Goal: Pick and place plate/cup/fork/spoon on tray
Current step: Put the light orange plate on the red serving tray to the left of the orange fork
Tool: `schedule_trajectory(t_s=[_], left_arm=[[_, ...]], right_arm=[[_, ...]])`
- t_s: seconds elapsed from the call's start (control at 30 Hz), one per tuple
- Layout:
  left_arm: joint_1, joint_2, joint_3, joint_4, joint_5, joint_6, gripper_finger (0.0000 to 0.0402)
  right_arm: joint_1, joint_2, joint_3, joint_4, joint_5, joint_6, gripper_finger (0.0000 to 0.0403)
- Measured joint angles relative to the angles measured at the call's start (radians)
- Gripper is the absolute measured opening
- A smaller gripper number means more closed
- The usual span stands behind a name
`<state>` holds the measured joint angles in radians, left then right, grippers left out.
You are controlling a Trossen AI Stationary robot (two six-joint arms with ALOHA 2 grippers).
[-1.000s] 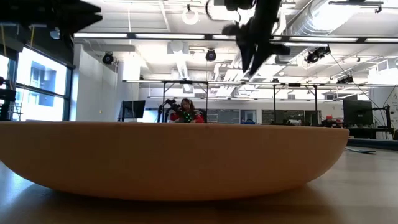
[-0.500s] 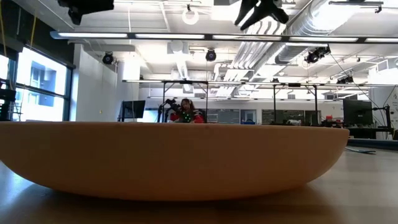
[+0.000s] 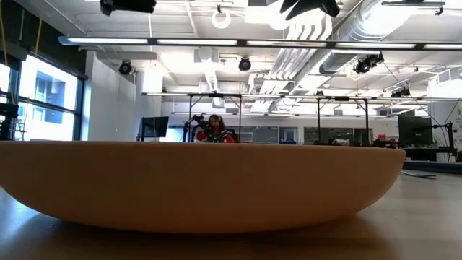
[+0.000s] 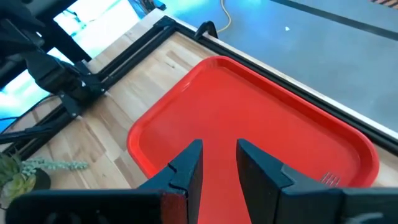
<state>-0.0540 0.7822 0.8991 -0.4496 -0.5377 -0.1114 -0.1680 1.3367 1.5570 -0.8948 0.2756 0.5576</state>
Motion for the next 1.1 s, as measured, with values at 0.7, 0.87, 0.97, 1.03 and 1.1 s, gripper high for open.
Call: schedule_trajectory(t_s=[0.7, 0.87, 0.97, 1.03, 1.1], left_arm=[[0.000, 0.366, 0.040, -0.056, 0.349, -0.380, 0.0160], [0.000, 0.445, 0.040, -0.063, 0.395, -0.469, 0.0164], [-0.003, 0.486, 0.040, -0.069, 0.412, -0.520, 0.0166], [-0.005, 0.510, 0.040, -0.068, 0.436, -0.541, 0.0166], [-0.006, 0.534, 0.040, -0.072, 0.463, -0.559, 0.0166]], right_arm=[[-0.004, -0.002, 0.000, -0.044, -0.063, -0.140, 0.0087], [-0.004, -0.002, 0.000, -0.083, -0.063, -0.143, 0.0087], [-0.004, -0.002, 0.000, -0.097, -0.063, -0.171, 0.0087], [-0.004, -0.002, 0.000, -0.104, -0.063, -0.177, 0.0087], [-0.004, -0.002, 0.000, -0.107, -0.063, -0.184, 0.0087]])
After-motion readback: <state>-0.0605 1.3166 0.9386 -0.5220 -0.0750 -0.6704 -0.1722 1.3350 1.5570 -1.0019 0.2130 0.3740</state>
